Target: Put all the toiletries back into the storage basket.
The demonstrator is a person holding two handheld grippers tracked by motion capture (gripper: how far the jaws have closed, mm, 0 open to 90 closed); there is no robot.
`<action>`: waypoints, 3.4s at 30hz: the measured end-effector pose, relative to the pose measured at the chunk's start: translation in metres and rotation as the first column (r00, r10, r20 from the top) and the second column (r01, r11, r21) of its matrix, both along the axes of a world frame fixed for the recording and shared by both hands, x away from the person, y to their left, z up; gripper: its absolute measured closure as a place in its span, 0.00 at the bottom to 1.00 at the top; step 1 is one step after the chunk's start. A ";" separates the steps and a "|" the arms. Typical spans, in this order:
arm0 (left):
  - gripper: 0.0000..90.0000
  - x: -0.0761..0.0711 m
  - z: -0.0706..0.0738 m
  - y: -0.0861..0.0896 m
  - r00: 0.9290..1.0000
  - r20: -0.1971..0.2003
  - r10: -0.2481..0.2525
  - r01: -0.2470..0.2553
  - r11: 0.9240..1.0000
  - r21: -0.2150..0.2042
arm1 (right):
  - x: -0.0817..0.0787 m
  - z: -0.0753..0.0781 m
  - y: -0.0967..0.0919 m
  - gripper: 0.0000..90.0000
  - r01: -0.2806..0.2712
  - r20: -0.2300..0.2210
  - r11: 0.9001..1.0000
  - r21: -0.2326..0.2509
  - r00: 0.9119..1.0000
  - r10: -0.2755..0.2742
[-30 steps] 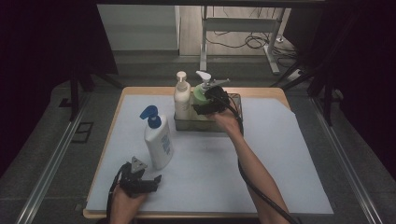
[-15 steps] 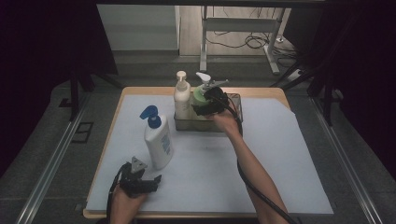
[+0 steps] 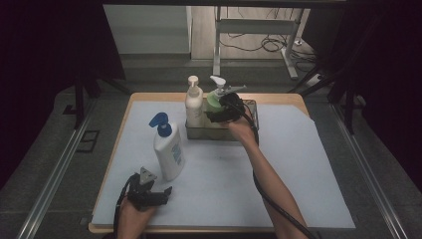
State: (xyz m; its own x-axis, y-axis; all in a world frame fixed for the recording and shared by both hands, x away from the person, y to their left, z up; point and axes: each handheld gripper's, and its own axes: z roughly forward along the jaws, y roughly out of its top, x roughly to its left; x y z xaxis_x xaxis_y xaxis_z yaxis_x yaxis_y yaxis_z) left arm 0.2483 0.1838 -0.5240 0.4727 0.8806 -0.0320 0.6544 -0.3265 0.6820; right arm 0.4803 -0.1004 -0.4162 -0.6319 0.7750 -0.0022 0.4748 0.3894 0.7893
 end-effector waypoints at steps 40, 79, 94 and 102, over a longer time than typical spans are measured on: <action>0.13 0.000 0.000 0.000 1.000 0.000 -0.001 0.001 1.000 0.001 | -0.007 -0.003 -0.017 0.07 -0.009 -0.001 1.000 0.030 1.000 0.009; 0.13 0.000 0.000 0.000 1.000 0.001 0.000 0.000 1.000 0.000 | -0.001 -0.035 -0.052 1.00 0.114 -0.093 0.993 -0.029 0.989 -0.116; 0.13 0.000 0.000 0.000 1.000 0.000 0.000 0.000 1.000 0.000 | 0.006 -0.048 -0.044 1.00 0.103 -0.149 0.995 0.017 0.984 -0.100; 0.13 0.000 0.000 0.000 1.000 -0.001 0.000 0.000 1.000 0.000 | 0.004 -0.047 -0.036 1.00 0.092 -0.151 0.996 0.011 0.984 -0.090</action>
